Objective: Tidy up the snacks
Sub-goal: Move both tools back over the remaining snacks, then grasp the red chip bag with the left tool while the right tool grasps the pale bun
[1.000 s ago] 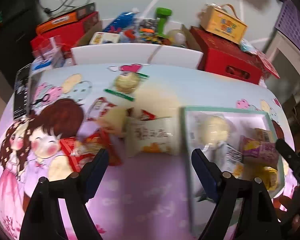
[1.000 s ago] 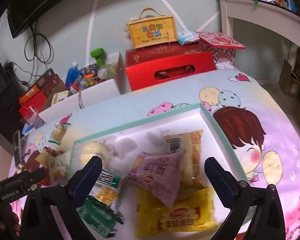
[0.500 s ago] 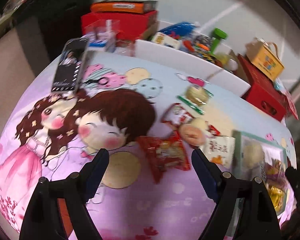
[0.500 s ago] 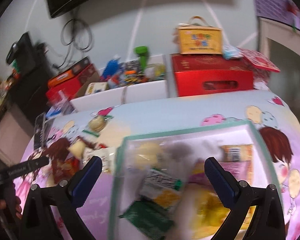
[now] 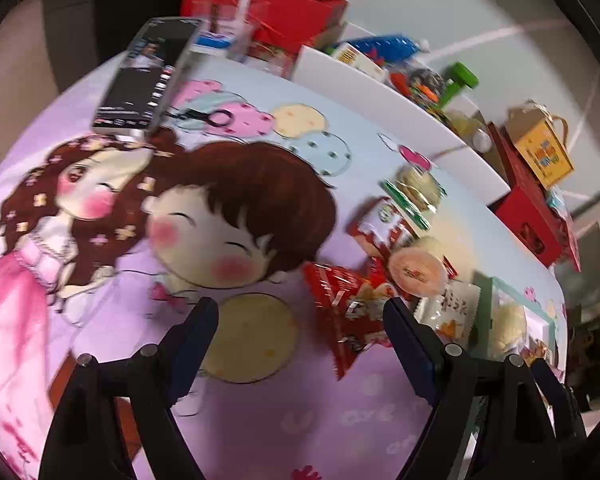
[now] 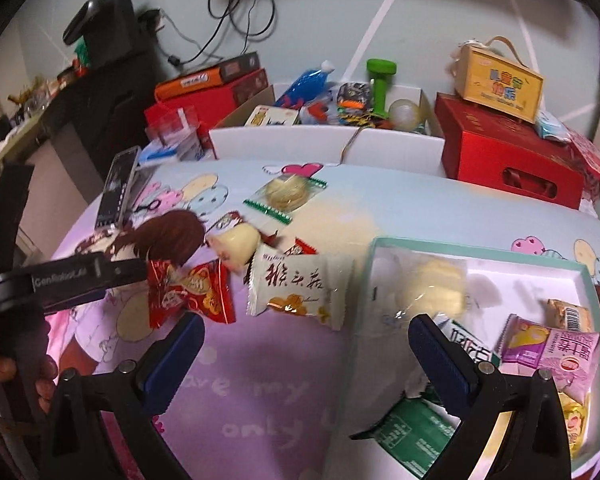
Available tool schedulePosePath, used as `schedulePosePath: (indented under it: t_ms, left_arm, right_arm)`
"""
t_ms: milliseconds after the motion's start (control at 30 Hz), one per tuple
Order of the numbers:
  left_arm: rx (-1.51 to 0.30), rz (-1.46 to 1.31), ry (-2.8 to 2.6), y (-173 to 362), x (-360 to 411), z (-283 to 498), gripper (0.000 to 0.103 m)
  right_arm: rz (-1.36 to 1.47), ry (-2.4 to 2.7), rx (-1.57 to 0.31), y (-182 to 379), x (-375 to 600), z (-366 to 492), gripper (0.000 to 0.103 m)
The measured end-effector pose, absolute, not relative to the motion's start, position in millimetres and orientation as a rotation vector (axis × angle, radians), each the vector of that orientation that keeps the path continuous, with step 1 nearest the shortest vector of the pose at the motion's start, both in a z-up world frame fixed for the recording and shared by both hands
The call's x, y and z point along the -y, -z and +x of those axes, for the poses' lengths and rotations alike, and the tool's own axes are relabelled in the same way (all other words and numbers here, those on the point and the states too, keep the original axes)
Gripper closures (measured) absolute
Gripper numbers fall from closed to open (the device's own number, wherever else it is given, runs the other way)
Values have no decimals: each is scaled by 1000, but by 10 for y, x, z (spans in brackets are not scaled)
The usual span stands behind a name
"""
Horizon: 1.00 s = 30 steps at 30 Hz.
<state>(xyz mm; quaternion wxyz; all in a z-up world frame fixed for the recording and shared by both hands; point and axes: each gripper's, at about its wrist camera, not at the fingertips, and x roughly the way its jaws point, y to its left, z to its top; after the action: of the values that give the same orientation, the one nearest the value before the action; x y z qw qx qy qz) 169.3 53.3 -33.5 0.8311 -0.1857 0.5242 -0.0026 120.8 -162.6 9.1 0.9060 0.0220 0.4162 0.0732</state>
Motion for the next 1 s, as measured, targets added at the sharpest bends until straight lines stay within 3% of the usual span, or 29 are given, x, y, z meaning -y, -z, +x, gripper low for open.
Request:
schedulePosePath:
  t_ms: [267, 400, 567, 833, 900, 1000]
  left_arm:
    - [-1133, -365, 84, 461, -287, 1808, 18]
    - [-1138, -353, 97, 499, -236, 1848, 18]
    - [-1147, -360, 108, 551, -238, 1894, 33]
    - [-1147, -407, 101, 608, -358, 1904, 36]
    - [-1145, -425, 83, 614, -424, 1902, 36]
    - [-1136, -440, 53, 613, -531, 1902, 36]
  right_arm:
    - [-6, -157, -866, -32, 1523, 1254, 0]
    - [-25, -161, -863, -32, 1491, 1284, 6]
    - [-60, -167, -856, -21, 1456, 1326, 7]
    - [-82, -191, -844, -37, 1404, 1548, 10]
    - [-97, -218, -849, -23, 1343, 1646, 18]
    - [-109, -251, -861, 1, 1268, 1762, 20]
